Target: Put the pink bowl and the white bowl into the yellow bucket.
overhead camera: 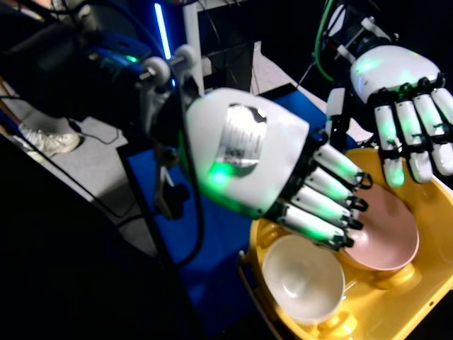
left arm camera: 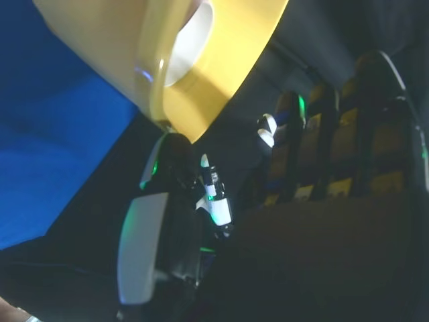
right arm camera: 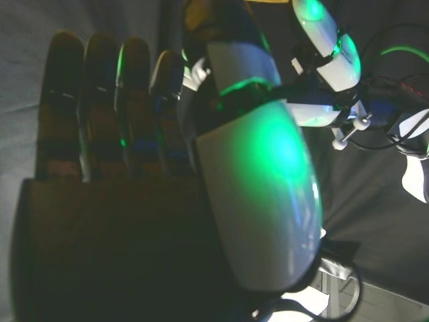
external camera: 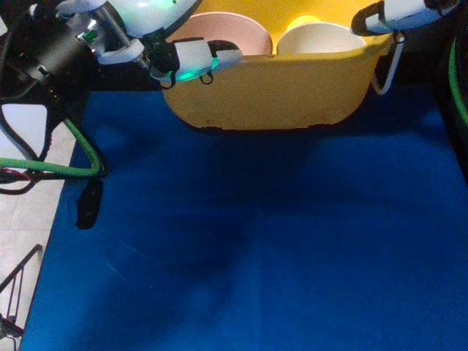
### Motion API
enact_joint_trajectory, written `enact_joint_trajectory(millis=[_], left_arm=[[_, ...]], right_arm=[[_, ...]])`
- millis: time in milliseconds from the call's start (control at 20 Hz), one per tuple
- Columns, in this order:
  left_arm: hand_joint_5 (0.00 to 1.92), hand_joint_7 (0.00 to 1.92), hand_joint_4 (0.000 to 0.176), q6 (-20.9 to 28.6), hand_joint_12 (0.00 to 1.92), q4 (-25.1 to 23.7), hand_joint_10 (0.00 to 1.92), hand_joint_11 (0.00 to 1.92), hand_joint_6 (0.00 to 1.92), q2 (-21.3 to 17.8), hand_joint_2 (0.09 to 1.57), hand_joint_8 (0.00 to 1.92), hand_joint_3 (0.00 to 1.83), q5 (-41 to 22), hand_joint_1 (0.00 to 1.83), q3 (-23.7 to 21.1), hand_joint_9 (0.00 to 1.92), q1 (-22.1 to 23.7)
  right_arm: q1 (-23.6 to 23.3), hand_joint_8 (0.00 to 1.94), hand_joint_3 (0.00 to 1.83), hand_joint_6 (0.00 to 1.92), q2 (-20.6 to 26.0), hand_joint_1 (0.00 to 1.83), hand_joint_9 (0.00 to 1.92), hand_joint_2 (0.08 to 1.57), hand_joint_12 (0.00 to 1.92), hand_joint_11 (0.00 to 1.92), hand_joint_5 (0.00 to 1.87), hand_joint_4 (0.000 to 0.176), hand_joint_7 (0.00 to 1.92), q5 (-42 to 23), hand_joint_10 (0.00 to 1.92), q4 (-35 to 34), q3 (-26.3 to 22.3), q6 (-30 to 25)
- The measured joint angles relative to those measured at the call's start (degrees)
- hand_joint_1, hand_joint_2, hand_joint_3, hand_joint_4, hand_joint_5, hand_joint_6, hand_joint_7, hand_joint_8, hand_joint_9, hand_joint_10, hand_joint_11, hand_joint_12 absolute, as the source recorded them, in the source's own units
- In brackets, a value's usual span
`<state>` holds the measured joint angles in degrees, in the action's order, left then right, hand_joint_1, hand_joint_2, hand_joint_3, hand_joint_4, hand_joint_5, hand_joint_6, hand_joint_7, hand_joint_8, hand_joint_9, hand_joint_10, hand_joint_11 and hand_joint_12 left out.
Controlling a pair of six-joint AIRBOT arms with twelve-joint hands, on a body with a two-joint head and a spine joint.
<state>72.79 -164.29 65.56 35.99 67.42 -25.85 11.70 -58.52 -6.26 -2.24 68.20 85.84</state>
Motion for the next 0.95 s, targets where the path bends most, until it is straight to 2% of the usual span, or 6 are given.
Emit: enact_joint_trajectory(millis=[200, 450, 550, 600, 900, 950], left_arm=[[0.43, 0.40, 0.008, 6.9, 1.29, -3.5, 0.12, 0.00, 0.02, -1.6, 1.14, 0.01, 0.00, 1.7, 0.43, -1.4, 0.28, -0.2], [0.44, 0.47, 0.000, 30.5, 1.29, -6.5, 0.29, 0.00, 0.02, -4.5, 1.16, 0.01, 0.00, 4.7, 0.42, 1.3, 0.28, 0.7], [0.48, 0.52, 0.000, 32.5, 1.51, -6.5, 0.68, 0.00, 0.04, -6.0, 1.17, 0.01, 0.00, 5.0, 0.51, 1.3, 0.20, 1.5], [0.49, 0.52, 0.000, 32.9, 1.50, -6.5, 0.67, 0.00, 0.04, -6.4, 1.15, 0.01, 0.00, 5.5, 0.54, 1.0, 0.19, 2.1], [0.54, 0.60, 0.000, 38.1, 1.75, -6.9, 0.88, 0.01, 0.11, -10.8, 1.15, 0.02, 0.00, 11.9, 0.61, -2.5, 0.20, 2.9], [0.54, 0.63, 0.000, 41.2, 1.78, -7.0, 0.94, 0.00, 0.17, -11.6, 1.14, 0.04, 0.00, 14.4, 0.72, -2.5, 0.19, 1.7]], right_arm=[[0.0, 0.81, 0.00, 1.04, 2.0, 0.71, 0.18, 1.10, 1.43, 0.00, 0.27, 0.000, 0.29, -2.0, 0.94, -0.8, -2.4, 0.0], [0.0, 0.76, 0.00, 1.01, 3.8, 0.61, 0.17, 1.11, 1.48, 0.00, 0.25, 0.000, 0.32, -8.2, 0.97, -1.2, -3.8, 0.0], [0.0, 0.84, 0.00, 0.96, 4.8, 0.68, 0.17, 1.12, 1.56, 0.00, 0.28, 0.000, 0.30, -9.5, 1.07, -1.2, -4.9, 0.0], [0.0, 0.99, 0.00, 1.00, 5.2, 0.76, 0.12, 1.13, 1.59, 0.00, 0.27, 0.000, 0.25, -10.2, 1.19, -1.2, -5.4, 0.0], [0.0, 0.74, 0.00, 1.08, 11.1, 0.57, 0.21, 1.15, 1.57, 0.00, 0.25, 0.000, 0.36, -19.8, 0.90, -1.2, -11.8, 0.0], [0.0, 0.58, 0.00, 0.90, 12.2, 0.65, 0.31, 1.12, 1.52, 0.05, 0.31, 0.000, 0.44, -22.1, 0.79, -1.2, -12.9, -0.1]])
